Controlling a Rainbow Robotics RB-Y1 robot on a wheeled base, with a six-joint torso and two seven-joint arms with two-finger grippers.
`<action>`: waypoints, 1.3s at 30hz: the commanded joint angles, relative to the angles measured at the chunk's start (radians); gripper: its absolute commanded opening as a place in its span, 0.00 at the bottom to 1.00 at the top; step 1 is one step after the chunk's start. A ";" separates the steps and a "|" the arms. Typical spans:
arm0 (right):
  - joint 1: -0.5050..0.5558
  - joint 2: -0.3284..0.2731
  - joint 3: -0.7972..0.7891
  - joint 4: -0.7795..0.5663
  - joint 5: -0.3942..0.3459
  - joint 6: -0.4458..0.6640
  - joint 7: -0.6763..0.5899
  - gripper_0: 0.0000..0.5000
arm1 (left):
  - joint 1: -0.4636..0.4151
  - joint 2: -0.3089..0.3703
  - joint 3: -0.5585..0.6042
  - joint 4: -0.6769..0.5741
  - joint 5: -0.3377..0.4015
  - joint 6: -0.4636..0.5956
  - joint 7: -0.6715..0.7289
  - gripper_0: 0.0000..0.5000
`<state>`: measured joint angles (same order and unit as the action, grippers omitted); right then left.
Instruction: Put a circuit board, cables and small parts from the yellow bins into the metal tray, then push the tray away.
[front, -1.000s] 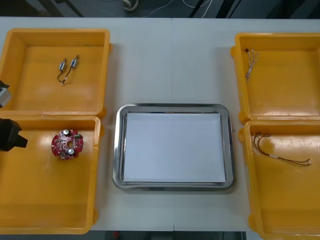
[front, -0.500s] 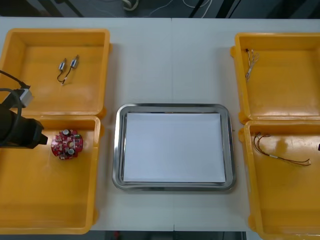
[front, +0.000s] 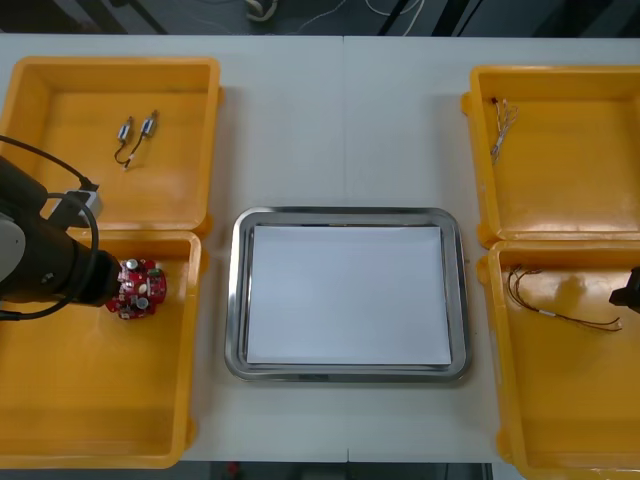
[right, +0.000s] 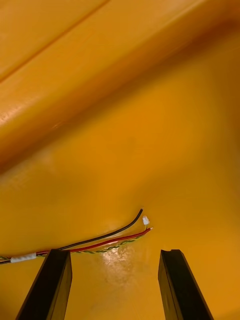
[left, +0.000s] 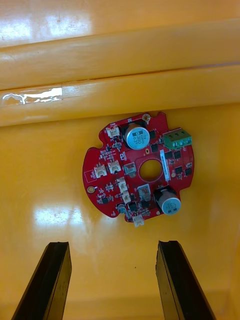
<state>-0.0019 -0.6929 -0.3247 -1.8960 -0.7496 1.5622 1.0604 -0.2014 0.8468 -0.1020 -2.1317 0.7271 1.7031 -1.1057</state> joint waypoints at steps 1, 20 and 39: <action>0.030 0.024 0.012 0.031 0.016 -0.027 -0.016 1.00 | -0.055 -0.031 -0.065 -0.033 -0.063 -0.022 0.118 1.00; 0.028 0.044 0.038 0.127 0.055 -0.117 -0.027 1.00 | -0.059 -0.077 -0.174 -0.031 -0.133 -0.056 0.184 1.00; 0.026 0.082 0.059 0.169 0.078 -0.163 -0.043 1.00 | -0.059 -0.078 -0.229 0.026 -0.169 -0.115 0.216 1.00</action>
<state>0.0067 -0.6297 -0.2775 -1.7397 -0.6797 1.4168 1.0560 -0.2299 0.7840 -0.3067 -2.1078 0.5746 1.5980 -0.9779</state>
